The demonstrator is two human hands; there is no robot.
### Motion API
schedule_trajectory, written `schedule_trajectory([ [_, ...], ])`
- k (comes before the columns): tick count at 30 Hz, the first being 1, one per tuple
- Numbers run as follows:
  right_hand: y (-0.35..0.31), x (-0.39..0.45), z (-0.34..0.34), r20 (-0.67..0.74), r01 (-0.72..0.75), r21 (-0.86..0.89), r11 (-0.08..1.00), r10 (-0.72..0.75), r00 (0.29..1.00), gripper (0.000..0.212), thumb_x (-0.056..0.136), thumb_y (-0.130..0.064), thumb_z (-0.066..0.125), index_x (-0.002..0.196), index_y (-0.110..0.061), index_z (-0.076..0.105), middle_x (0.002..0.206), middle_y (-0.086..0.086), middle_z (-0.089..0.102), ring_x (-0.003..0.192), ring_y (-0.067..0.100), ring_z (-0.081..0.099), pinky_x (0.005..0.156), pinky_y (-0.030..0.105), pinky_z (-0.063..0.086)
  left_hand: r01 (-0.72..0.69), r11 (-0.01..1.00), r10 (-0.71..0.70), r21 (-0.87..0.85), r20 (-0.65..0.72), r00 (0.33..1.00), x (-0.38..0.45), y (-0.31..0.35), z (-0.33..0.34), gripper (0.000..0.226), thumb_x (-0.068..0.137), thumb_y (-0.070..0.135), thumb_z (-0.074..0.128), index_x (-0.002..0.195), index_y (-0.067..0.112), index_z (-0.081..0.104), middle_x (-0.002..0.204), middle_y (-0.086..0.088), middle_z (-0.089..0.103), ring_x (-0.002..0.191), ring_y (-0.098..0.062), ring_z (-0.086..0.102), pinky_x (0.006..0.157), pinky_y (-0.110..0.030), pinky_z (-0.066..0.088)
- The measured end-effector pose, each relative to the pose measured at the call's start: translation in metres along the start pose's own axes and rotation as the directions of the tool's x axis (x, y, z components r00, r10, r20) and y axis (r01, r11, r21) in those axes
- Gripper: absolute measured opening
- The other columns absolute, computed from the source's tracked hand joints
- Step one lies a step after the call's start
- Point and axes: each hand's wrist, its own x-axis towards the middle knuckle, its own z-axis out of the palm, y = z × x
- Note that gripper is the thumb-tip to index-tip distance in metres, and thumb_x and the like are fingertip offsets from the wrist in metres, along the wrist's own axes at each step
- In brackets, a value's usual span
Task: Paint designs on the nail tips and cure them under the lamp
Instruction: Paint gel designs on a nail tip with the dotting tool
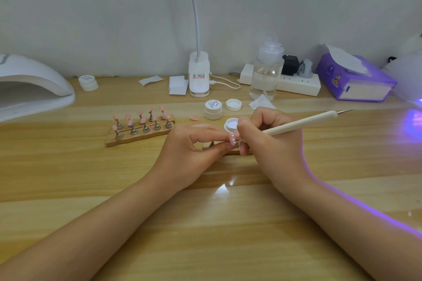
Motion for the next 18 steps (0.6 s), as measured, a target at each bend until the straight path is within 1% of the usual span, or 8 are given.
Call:
schedule_trajectory([
  [3, 0.0003, 0.0004, 0.0005, -0.003, -0.003, 0.000, 1.000, 0.003, 1.000, 0.031, 0.067, -0.010, 0.056, 0.046, -0.004, 0.034, 0.039, 0.006, 0.048, 0.039, 0.010, 0.045, 0.045, 0.019, 0.040, 0.001, 1.000, -0.001, 0.003, 0.001, 1.000, 0.0004, -0.0001, 0.0006, 0.020, 0.074, 0.003, 0.069, 0.094, 0.008, 0.070, 0.081, 0.003, 0.070, 0.077, -0.005, 0.065, 0.075, -0.020, 0.050],
  [8, 0.0015, 0.0010, 0.0002, -0.006, -0.005, 0.016, 1.000, 0.005, 1.000, 0.031, 0.067, -0.009, 0.056, 0.046, -0.005, 0.033, 0.039, 0.005, 0.049, 0.039, 0.010, 0.046, 0.045, 0.019, 0.040, -0.001, 1.000, 0.001, 0.003, 0.001, 1.000, 0.0000, 0.0004, -0.0005, 0.019, 0.074, 0.002, 0.069, 0.093, 0.007, 0.071, 0.081, 0.001, 0.071, 0.077, -0.007, 0.065, 0.075, -0.023, 0.051],
  [12, 0.0009, 0.0003, 0.0000, 0.011, 0.005, 0.010, 1.000, -0.005, 1.000, 0.030, 0.067, -0.008, 0.055, 0.046, -0.003, 0.035, 0.038, 0.001, 0.049, 0.038, 0.007, 0.046, 0.045, 0.016, 0.041, 0.001, 1.000, -0.001, 0.011, 0.000, 1.000, 0.0003, 0.0006, -0.0001, 0.019, 0.074, 0.002, 0.070, 0.092, 0.007, 0.071, 0.081, 0.003, 0.070, 0.077, -0.003, 0.064, 0.075, -0.018, 0.049],
  [15, 0.0010, -0.0001, -0.0001, 0.024, 0.016, 0.021, 1.000, -0.017, 1.000, 0.030, 0.069, -0.003, 0.055, 0.046, -0.001, 0.036, 0.038, 0.000, 0.049, 0.038, 0.006, 0.046, 0.045, 0.015, 0.041, 0.009, 1.000, -0.009, 0.009, -0.001, 1.000, 0.0001, 0.0009, -0.0004, 0.019, 0.074, 0.001, 0.070, 0.092, 0.007, 0.071, 0.080, 0.003, 0.070, 0.076, -0.003, 0.064, 0.074, -0.018, 0.049],
  [18, 0.0014, 0.0001, -0.0007, 0.025, 0.014, 0.025, 1.000, -0.015, 1.000, 0.034, 0.073, 0.002, 0.057, 0.045, -0.006, 0.039, 0.038, 0.000, 0.049, 0.038, 0.006, 0.047, 0.046, 0.014, 0.042, 0.010, 1.000, -0.010, 0.004, -0.003, 1.000, 0.0001, 0.0015, -0.0003, 0.019, 0.074, 0.001, 0.070, 0.092, 0.008, 0.071, 0.080, 0.003, 0.070, 0.077, -0.005, 0.065, 0.075, -0.020, 0.050],
])
